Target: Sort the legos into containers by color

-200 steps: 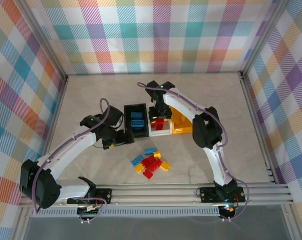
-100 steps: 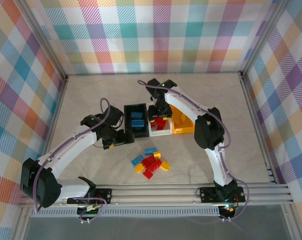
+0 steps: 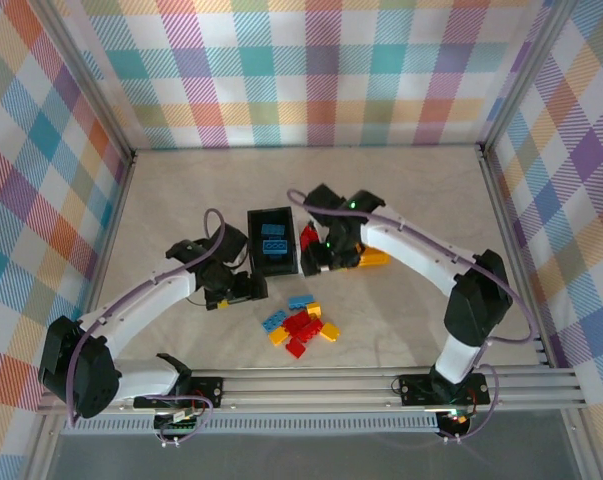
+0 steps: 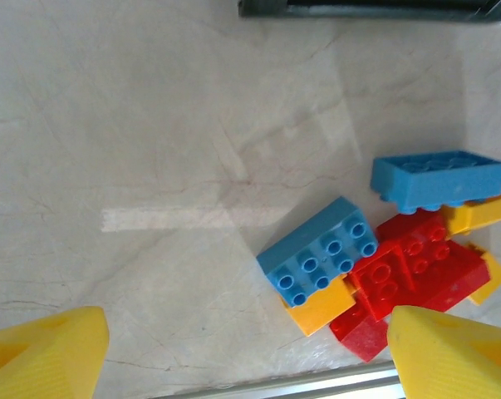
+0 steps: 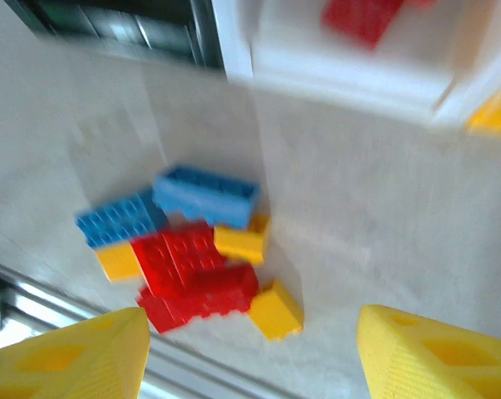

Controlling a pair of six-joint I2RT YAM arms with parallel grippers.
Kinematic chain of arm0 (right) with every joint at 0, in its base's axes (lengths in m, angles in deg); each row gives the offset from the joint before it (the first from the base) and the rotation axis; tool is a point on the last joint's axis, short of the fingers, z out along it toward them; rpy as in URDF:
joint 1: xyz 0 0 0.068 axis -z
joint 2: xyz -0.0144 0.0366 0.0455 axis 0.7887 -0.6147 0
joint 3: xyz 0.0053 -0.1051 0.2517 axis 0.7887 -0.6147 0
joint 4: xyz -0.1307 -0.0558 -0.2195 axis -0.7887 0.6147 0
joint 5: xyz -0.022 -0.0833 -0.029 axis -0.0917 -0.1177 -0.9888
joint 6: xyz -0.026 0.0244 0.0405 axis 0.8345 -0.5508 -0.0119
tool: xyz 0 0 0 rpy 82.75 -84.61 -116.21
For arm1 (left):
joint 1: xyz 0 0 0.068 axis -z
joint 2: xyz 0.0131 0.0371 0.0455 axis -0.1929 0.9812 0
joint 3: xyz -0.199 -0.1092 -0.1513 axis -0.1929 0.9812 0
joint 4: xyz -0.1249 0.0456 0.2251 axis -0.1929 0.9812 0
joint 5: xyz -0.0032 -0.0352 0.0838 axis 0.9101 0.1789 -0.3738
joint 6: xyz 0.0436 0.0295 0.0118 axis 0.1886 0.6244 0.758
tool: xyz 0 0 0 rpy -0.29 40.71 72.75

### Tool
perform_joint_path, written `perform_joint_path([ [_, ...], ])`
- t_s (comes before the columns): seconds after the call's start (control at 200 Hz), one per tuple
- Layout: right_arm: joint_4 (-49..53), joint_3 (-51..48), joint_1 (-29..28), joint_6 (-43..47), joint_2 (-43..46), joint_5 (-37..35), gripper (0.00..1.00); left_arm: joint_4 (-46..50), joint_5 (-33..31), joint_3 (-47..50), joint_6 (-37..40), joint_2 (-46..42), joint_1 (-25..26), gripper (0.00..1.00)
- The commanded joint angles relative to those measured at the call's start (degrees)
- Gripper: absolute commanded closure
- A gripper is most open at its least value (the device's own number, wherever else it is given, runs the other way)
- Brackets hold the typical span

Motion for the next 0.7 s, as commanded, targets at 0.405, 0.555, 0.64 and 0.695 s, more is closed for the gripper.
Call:
perform_joint_path([
  [0.405, -10.01, -24.37, -10.40, -5.50, 6.13, -0.43, 0.30, -3.90, 2.78, 2.43, -1.42, 0.20, 1.11, 0.12],
  [0.555, -11.67, -26.91, -12.67, -5.94, 5.30, -1.14, 0.31, -3.40, 2.52, 2.18, -0.99, 0.18, 0.99, 0.12],
  [0.64, -12.48, -27.50, -12.98, -6.20, 3.97, -1.91, 0.32, -3.02, 2.43, 2.07, -0.65, 0.24, 1.03, 0.12],
  [0.695, -13.21, -27.46, -12.95, -5.96, 3.16, -2.71, 0.32, -2.86, 2.43, 2.07, -0.46, 0.20, 1.03, 0.12],
])
